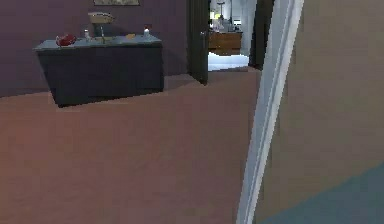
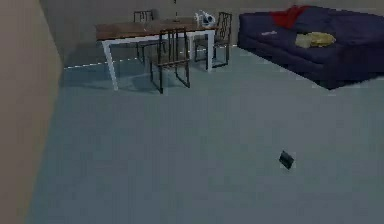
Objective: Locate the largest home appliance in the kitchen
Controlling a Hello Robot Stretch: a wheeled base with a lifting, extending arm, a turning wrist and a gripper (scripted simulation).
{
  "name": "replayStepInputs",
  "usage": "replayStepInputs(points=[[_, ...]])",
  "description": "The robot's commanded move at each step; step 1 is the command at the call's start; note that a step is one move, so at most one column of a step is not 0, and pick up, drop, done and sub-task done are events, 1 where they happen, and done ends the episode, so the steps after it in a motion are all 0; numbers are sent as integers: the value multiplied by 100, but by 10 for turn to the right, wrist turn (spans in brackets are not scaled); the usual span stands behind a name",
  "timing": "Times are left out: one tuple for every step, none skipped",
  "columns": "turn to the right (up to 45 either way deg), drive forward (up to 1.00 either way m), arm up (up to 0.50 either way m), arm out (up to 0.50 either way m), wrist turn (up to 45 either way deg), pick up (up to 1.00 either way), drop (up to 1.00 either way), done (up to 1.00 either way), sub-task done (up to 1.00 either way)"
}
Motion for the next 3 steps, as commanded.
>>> replayStepInputs(points=[[0, 45, 0, 0, 0, 0, 0, 0, 0], [-270, 0, 0, 0, 0, 0, 0, 0, 0], [-30, 0, 0, 0, 0, 0, 0, 0, 0]])
